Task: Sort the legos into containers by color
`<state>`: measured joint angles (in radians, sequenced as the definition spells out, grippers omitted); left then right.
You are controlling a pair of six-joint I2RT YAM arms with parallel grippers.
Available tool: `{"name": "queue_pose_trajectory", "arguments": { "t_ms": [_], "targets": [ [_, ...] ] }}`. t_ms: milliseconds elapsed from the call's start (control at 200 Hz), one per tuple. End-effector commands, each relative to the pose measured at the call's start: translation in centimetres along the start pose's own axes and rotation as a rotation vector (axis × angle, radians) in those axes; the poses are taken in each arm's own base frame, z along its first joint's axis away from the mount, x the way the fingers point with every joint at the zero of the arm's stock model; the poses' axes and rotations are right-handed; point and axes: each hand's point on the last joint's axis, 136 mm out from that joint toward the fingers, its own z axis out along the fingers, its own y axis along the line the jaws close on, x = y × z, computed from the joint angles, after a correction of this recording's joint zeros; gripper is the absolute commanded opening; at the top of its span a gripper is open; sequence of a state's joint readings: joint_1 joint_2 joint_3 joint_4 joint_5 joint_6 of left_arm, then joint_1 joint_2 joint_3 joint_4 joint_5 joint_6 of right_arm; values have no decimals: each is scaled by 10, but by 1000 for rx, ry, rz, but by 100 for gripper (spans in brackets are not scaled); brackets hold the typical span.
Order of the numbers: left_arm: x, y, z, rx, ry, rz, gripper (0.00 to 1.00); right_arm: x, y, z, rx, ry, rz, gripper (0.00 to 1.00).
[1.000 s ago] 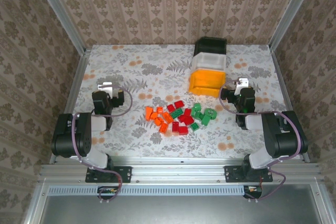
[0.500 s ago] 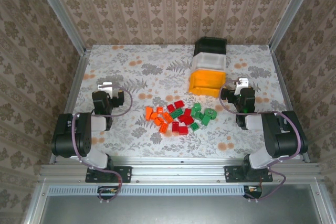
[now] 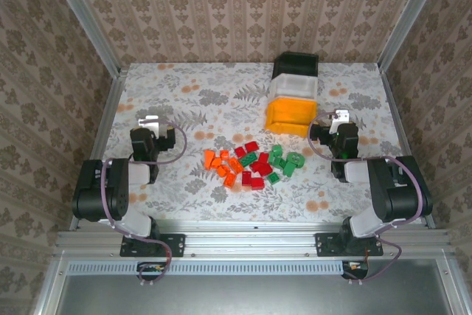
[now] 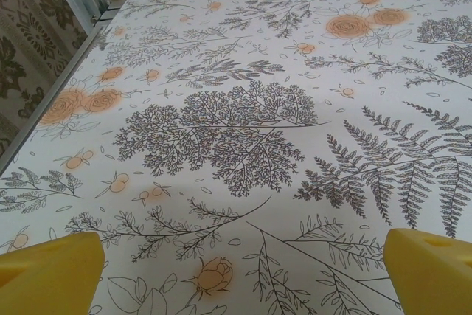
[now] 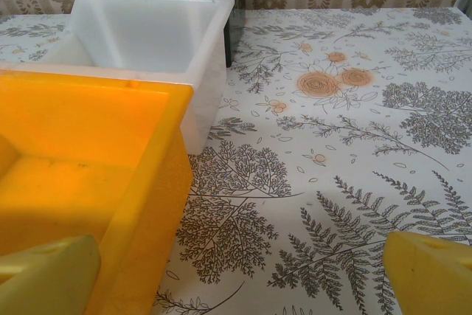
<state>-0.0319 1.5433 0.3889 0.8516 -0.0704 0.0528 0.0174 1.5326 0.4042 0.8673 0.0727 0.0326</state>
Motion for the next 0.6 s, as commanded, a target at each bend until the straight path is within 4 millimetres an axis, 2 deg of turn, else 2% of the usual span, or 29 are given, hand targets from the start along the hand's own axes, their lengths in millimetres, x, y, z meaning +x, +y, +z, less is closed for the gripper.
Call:
{"name": "queue_pose_trajectory", "arguments": {
  "t_ms": [0,50,110,235,260,330,410,470,530,595],
  "targets": [
    [-17,6,-1,-31,-36,-6,100,1,4,0,-23,7,-7,100],
    [-30,8,-10,-52,-23,8,100,1,4,0,-23,8,-7,100],
    [-58,4,-29,-33,-12,21,100,1,4,0,-24,8,-7,100],
    [-140,-19,-78,83,-142,-87,100,1,4,0,-24,7,-6,100],
    [-161,-18,-90,96,-173,-136,100,1,4,0,-25,7,-6,100],
    [-196,-9,-120,94,-178,-332,100,0,4,0,-24,6,-6,100],
    [-207,13,-152,18,-94,-614,100,0,4,0,-25,7,-6,100],
    [-219,14,-167,68,-87,-698,100,0,4,0,-25,7,-7,100],
    [-236,4,-172,200,-138,-680,100,1,4,0,-24,8,-6,100],
    [-242,0,-166,261,-185,-754,100,1,4,1,-26,9,-4,100]
  ]
}}
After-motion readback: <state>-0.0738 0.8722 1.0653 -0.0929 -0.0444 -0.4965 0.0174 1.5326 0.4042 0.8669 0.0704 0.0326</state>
